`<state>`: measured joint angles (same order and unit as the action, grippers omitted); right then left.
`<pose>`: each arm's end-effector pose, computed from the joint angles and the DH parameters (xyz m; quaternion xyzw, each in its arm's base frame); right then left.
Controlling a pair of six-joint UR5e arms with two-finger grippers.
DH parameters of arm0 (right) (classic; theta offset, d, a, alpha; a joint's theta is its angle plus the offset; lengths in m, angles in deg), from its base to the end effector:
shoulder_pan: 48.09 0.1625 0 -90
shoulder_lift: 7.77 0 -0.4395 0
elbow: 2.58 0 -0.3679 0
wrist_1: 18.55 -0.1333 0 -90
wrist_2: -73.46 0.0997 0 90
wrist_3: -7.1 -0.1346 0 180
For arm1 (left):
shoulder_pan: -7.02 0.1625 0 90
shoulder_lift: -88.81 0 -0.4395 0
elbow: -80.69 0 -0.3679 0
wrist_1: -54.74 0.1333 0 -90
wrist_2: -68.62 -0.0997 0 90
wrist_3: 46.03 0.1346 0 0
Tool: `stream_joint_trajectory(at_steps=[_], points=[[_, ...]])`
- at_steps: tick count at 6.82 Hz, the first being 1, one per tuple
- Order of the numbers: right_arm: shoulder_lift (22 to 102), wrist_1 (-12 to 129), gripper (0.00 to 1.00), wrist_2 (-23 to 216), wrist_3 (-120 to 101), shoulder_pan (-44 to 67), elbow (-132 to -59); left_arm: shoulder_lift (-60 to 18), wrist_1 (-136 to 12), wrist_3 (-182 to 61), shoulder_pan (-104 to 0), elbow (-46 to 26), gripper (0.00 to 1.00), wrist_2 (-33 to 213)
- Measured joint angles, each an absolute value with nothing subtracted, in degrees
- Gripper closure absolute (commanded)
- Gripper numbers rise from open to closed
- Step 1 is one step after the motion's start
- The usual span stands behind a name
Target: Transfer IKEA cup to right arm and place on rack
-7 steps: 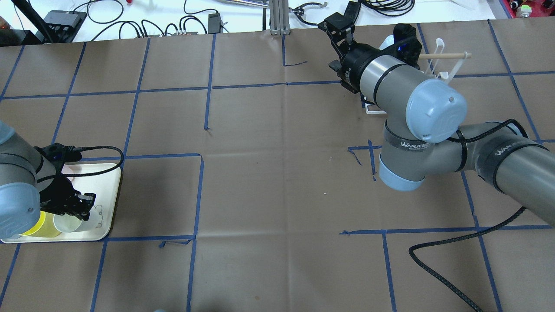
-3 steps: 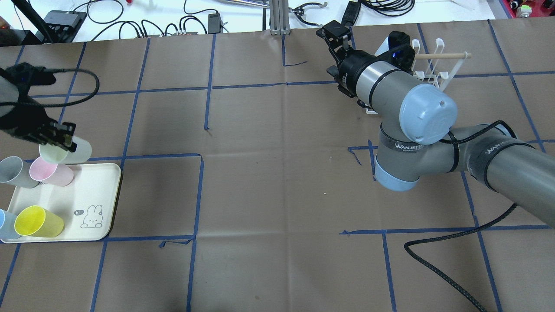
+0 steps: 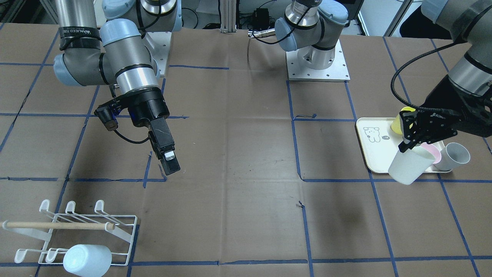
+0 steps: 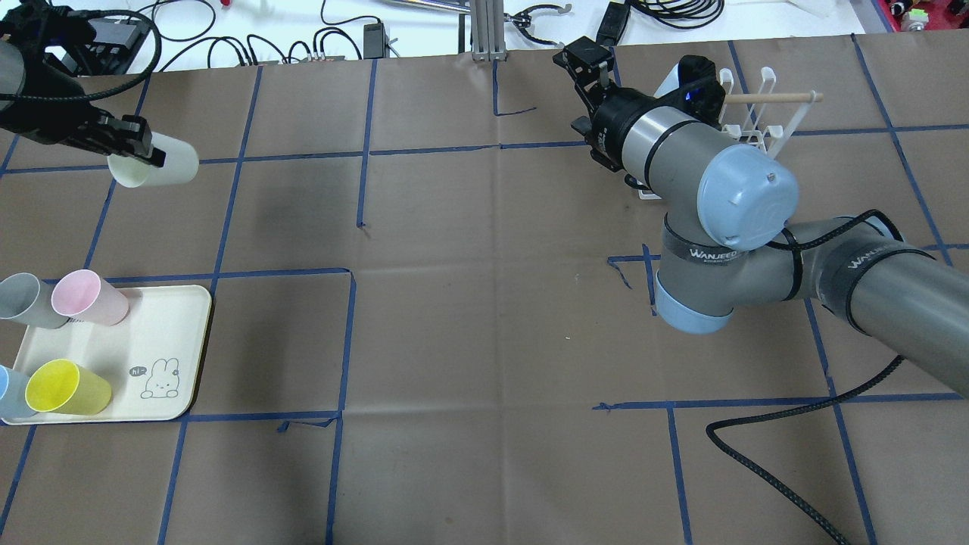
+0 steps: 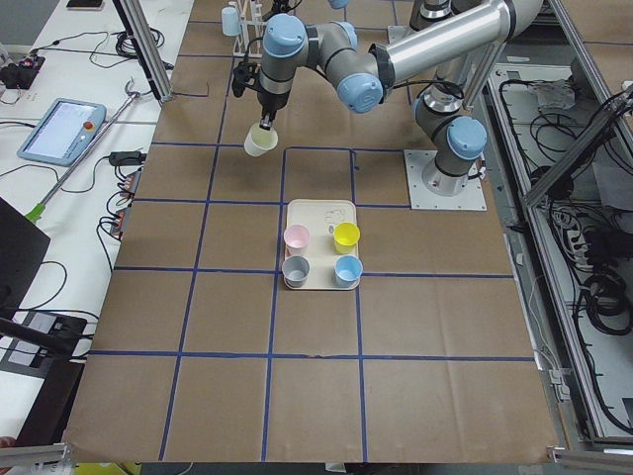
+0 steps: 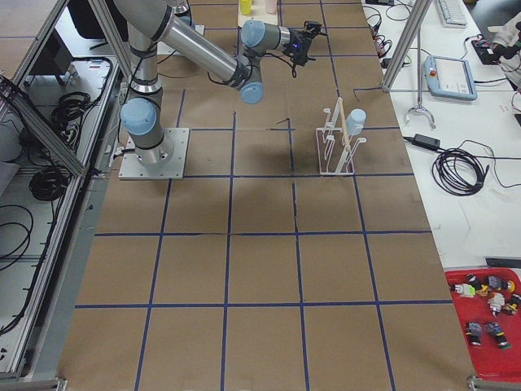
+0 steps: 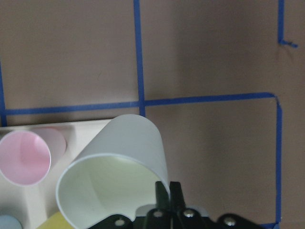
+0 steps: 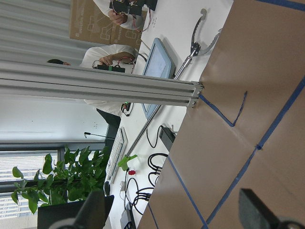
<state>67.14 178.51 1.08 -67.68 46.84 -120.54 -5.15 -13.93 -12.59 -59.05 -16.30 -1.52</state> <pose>0.2200 -0.5253 0.3691 0.4132 0.7335 -0.3188 0.4353 0.0442 -0.5410 0.4245 -0.0969 -0.9763 0.1606 0.1079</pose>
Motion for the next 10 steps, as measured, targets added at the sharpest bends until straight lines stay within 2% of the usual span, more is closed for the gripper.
stream_joint_trajectory(at_steps=[2,4,7,10], points=[[67.16,178.03,0.0,0.98,-67.66,46.83,-120.73,-5.65,2.93,-11.34,-59.64,-23.66,1.0,9.85],[67.2,177.79,0.0,0.83,-67.57,46.83,-120.62,-5.89,25.78,-11.02,-59.93,-35.17,1.0,20.17],[67.36,177.91,0.0,0.69,-66.94,46.83,-120.48,-6.98,42.27,-9.24,-60.1,-42.62,1.0,36.9],[67.38,181.74,0.0,0.68,-66.82,46.83,-120.4,-20.4,72.27,-14.78,-61.11,-46.38,1.0,51.52]])
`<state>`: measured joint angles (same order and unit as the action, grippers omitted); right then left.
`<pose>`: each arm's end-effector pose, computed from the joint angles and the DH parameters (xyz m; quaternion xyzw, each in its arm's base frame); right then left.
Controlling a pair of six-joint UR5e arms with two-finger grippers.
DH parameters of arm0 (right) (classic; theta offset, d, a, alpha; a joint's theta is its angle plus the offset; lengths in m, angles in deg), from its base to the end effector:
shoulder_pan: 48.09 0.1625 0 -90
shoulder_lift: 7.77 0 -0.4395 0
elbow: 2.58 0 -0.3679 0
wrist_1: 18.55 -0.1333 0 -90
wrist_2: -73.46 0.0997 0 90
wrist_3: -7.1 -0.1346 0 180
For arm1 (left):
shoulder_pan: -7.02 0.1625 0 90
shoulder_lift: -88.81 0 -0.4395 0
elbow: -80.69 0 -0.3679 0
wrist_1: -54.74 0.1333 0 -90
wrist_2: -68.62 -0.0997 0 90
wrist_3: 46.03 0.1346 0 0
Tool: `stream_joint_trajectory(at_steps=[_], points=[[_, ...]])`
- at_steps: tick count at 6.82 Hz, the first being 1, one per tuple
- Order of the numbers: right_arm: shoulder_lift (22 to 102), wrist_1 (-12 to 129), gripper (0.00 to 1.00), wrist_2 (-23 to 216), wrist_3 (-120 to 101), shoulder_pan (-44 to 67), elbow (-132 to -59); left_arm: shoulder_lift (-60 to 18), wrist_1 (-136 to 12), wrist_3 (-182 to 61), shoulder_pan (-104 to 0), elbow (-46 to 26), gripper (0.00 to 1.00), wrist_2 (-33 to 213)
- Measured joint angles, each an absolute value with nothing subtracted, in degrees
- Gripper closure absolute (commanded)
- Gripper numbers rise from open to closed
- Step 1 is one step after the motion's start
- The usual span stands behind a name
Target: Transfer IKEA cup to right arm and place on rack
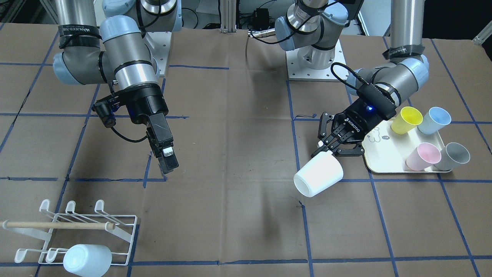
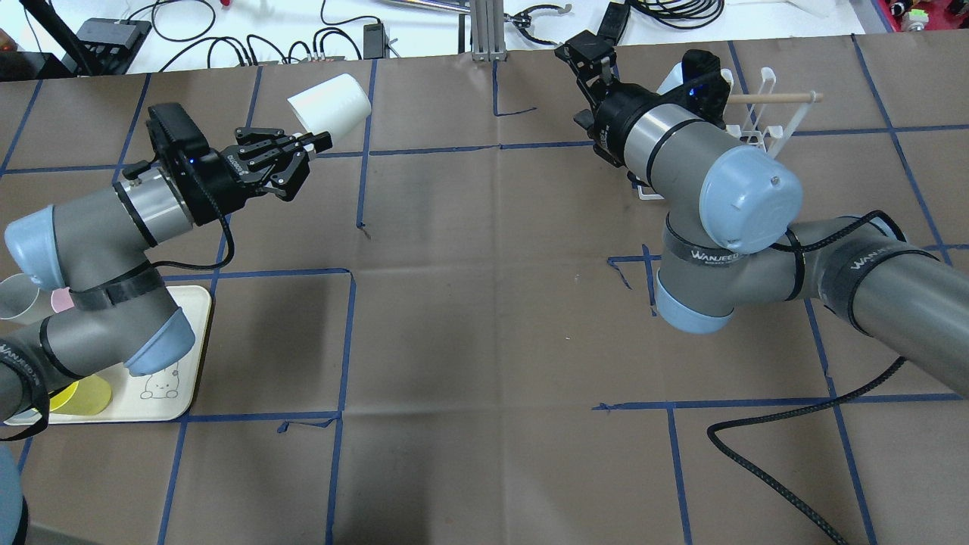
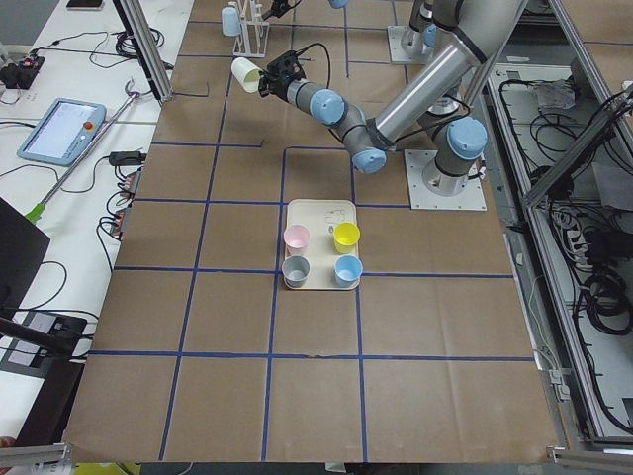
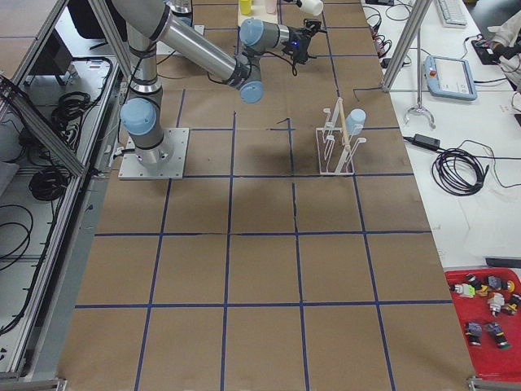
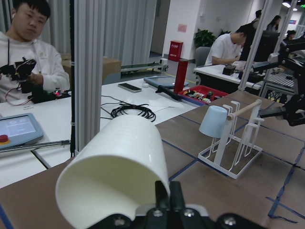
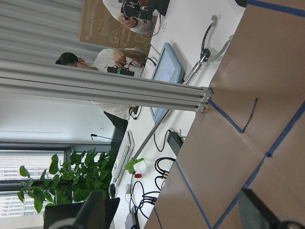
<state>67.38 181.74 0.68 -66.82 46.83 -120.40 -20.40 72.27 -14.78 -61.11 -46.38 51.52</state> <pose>0.2188 -0.5231 0.3812 0.3967 0.7242 -0.3460 0.4455 -0.0784 -0.5079 0.3245 -0.3154 -0.7018 0.5507 0.3236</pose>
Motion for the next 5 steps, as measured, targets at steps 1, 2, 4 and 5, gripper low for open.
stream_joint_trajectory(at_steps=[1,2,4,5], points=[[67.39,183.05,0.0,0.68,-66.82,46.83,-120.49,-23.24,81.57,-21.44,-63.17,-46.23,1.0,51.83],[67.36,183.48,0.0,0.7,-66.84,46.84,-120.59,-24.34,86.46,-25.96,-66.58,-45.93,1.0,48.74],[67.18,183.46,0.0,0.86,-67.19,46.98,-120.83,-25.55,88.95,-28.71,-75.66,-45.12,1.0,39.22],[67.03,183.41,0.0,1.07,-67.4,47.33,-120.91,-26.15,89.31,-29.07,-78.82,-44.81,1.0,36.33]])
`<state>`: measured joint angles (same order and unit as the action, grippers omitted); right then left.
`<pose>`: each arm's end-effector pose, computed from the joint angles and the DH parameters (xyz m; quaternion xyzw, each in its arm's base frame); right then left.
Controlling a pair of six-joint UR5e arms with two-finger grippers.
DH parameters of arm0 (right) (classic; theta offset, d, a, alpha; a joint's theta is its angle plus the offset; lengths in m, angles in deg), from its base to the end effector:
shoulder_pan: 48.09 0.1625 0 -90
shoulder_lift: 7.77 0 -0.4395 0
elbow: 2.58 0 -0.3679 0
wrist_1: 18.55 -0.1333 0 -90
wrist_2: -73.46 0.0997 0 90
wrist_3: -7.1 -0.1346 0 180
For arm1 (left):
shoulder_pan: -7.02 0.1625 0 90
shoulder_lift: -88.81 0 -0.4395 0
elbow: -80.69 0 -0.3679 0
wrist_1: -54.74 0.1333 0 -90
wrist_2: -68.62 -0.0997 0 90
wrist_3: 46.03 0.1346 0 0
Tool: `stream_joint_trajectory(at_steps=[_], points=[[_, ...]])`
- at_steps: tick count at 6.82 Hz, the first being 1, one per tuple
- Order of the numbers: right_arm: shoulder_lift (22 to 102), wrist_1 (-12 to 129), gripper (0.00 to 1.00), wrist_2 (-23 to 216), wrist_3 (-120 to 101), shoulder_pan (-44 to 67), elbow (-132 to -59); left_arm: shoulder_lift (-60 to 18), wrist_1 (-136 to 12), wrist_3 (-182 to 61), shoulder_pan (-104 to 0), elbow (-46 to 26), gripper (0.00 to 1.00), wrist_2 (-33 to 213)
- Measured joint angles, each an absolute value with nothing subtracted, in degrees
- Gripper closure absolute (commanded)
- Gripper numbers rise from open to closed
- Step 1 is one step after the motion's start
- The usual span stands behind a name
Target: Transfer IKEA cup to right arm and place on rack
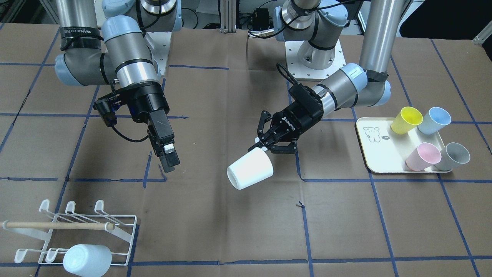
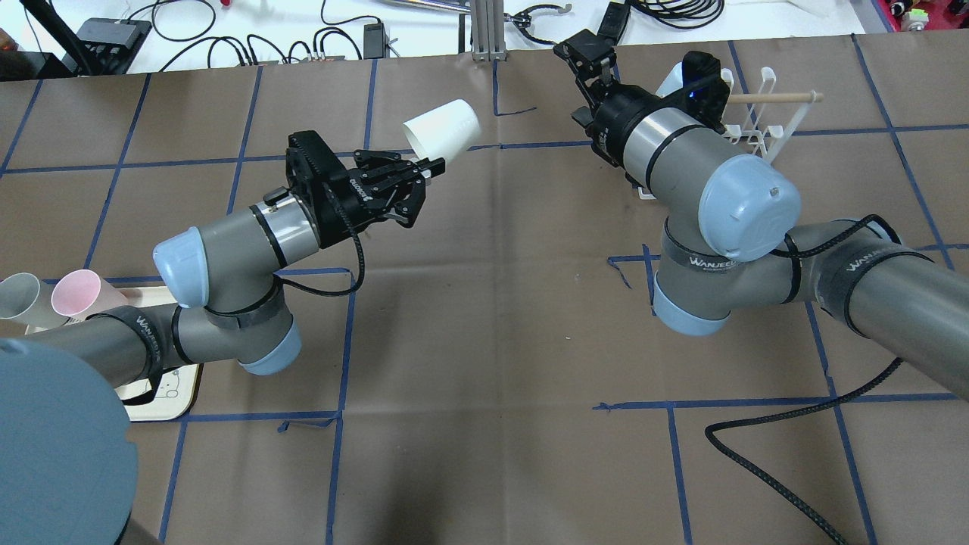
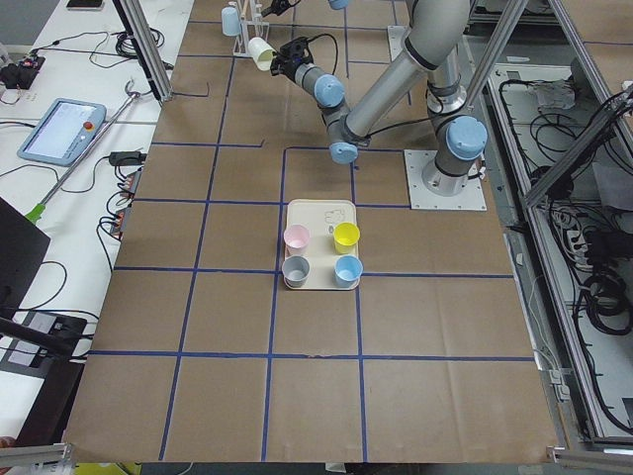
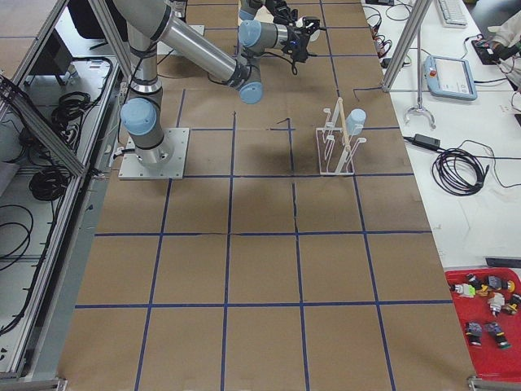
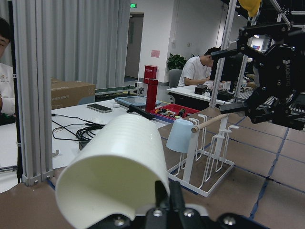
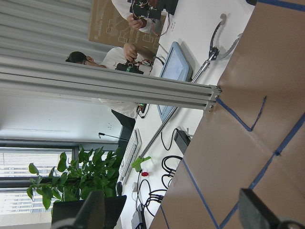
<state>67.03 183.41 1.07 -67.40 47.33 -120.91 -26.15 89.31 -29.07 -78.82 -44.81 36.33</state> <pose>0.2241 -0.5191 0.3788 0.3924 0.7219 -0.3446 0.4539 -0.2120 -0.4917 0.2992 -0.3373 -0.7091 0.5319 0.3169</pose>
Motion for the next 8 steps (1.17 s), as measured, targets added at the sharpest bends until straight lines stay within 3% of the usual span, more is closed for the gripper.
stream_joint_trajectory(at_steps=[8], points=[[64.14,177.6,0.01,1.08,-76.0,51.12,-121.8,-24.96,89.37,-33.06,-81.89,-44.55,1.0,34.16]])
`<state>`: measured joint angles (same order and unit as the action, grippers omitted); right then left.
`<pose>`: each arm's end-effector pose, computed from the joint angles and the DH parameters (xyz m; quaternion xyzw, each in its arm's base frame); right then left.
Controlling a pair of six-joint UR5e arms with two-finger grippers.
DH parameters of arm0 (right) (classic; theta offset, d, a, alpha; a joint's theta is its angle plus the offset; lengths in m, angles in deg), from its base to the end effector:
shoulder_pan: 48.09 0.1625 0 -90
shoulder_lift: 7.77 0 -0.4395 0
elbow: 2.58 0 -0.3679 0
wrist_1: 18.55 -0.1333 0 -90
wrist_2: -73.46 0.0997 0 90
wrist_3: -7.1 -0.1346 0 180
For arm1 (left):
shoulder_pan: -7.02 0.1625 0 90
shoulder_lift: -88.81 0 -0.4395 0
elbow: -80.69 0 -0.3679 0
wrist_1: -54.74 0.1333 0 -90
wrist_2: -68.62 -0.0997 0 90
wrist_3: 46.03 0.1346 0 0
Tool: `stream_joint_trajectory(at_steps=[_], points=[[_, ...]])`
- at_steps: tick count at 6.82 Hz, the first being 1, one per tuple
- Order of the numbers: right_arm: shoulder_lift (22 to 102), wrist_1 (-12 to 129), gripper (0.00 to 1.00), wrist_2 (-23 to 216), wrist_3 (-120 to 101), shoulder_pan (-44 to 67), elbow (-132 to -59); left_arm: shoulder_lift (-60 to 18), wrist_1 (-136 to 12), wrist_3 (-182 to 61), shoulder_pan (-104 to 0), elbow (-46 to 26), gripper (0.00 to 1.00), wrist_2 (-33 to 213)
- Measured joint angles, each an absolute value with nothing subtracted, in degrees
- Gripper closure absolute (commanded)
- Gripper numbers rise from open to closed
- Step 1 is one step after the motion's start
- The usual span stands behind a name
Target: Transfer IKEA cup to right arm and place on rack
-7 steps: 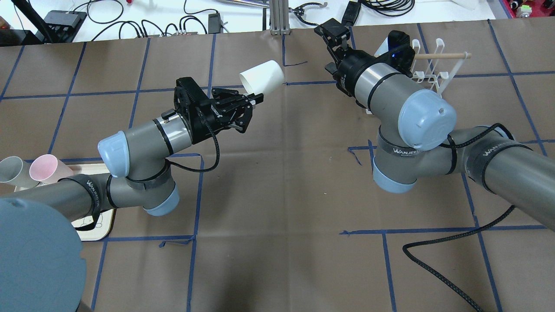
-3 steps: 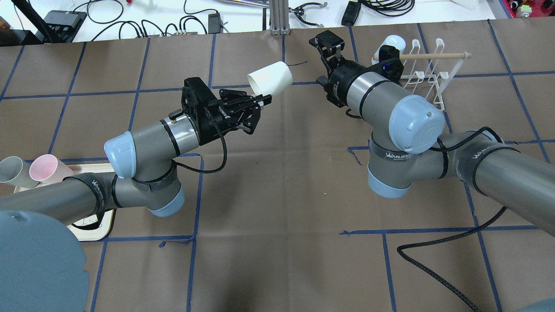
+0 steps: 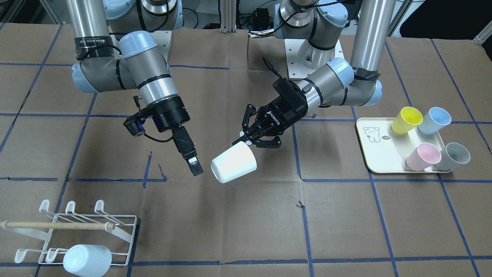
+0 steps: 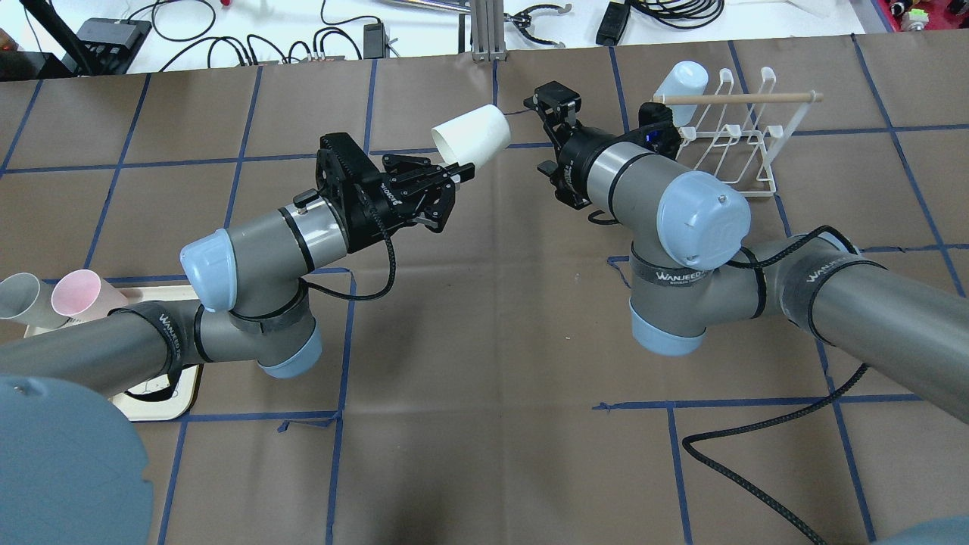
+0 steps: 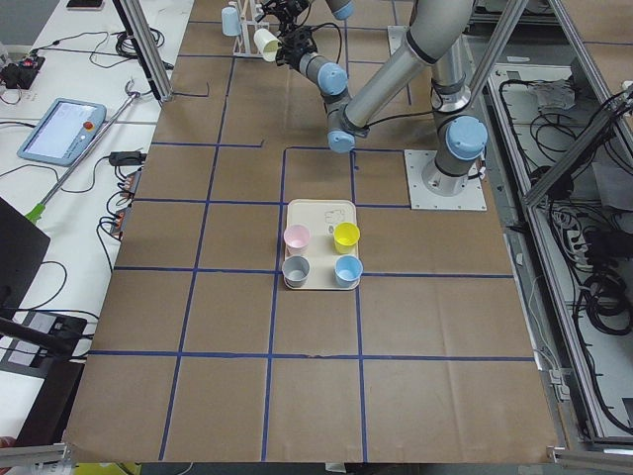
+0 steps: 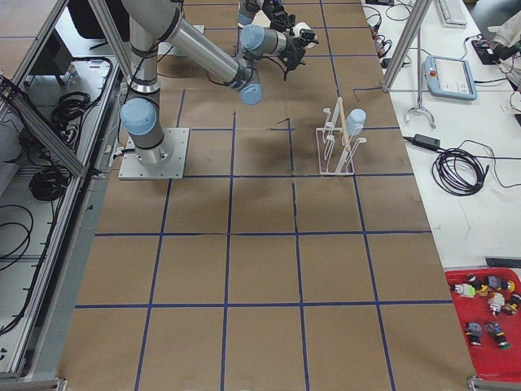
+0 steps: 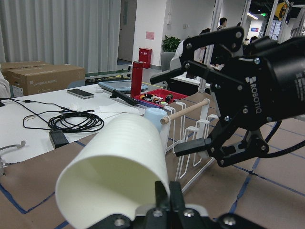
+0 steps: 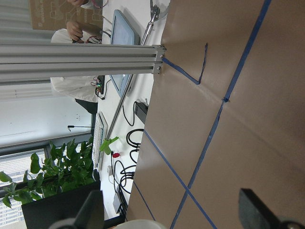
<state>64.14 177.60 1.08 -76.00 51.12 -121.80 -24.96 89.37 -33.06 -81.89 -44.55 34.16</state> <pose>0.2594 -0.5124 0.3288 0.4572 0.7332 -0.2400 0.4425 -0.2352 -0.4817 0.3087 -0.3281 -0.7136 0.5238 0.3300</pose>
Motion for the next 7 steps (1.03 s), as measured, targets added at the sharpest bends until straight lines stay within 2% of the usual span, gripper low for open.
stream_joint_trajectory(at_steps=[7], points=[[64.0,174.1,0.01,0.13,-77.12,55.42,-118.05,-24.96,89.42,-33.45,-81.93,-44.55,0.99,34.08]])
